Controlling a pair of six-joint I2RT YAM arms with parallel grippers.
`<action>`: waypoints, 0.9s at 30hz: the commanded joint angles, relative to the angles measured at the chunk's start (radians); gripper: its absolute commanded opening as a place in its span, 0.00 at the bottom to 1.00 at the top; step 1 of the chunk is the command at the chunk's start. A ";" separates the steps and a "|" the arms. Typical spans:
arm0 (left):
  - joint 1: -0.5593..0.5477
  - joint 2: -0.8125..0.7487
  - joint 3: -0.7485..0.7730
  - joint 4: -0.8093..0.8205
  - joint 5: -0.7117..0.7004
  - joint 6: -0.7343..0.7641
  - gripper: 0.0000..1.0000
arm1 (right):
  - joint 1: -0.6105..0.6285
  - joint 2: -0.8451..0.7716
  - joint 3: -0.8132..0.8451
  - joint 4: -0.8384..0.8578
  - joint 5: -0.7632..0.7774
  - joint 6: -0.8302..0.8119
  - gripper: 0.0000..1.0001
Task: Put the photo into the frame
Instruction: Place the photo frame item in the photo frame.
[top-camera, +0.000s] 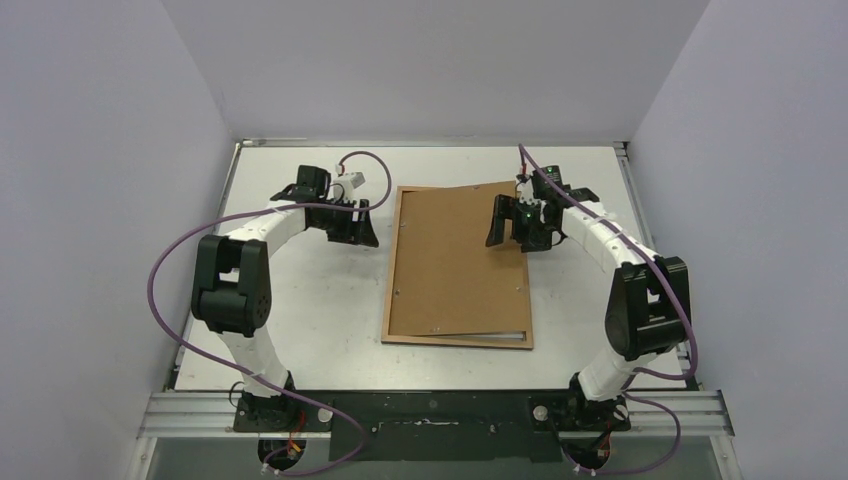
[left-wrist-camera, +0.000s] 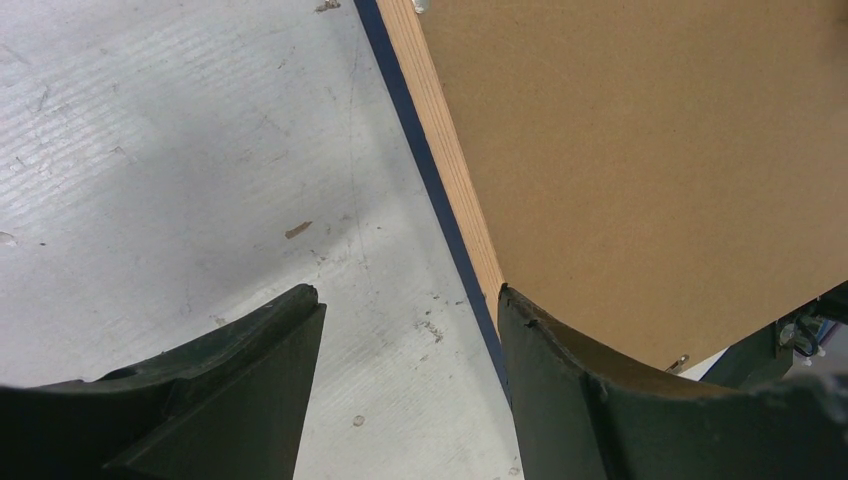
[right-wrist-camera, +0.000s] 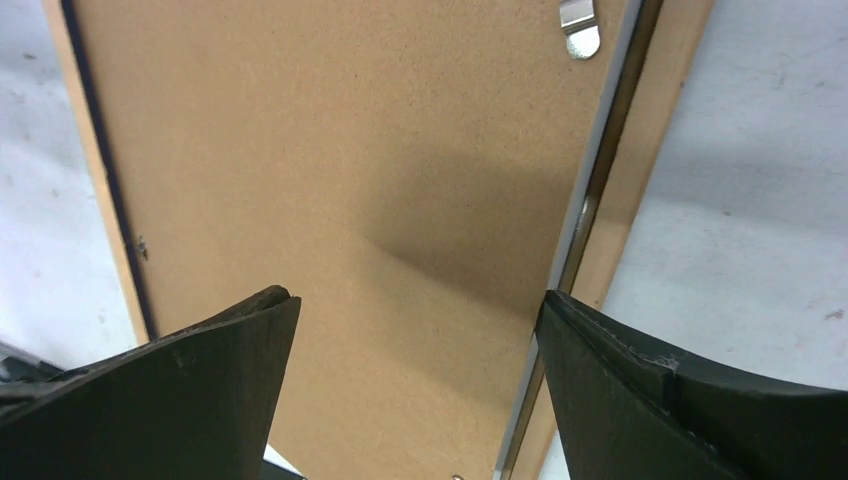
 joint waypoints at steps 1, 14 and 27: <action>0.005 -0.029 0.009 0.024 0.014 0.011 0.62 | 0.043 -0.016 0.073 -0.033 0.144 -0.013 0.90; 0.010 -0.031 0.011 0.012 0.014 0.011 0.62 | 0.079 -0.024 0.136 -0.096 0.286 -0.022 0.90; 0.014 -0.007 0.032 -0.025 0.027 0.009 0.62 | 0.110 -0.060 0.080 0.071 0.215 0.028 0.91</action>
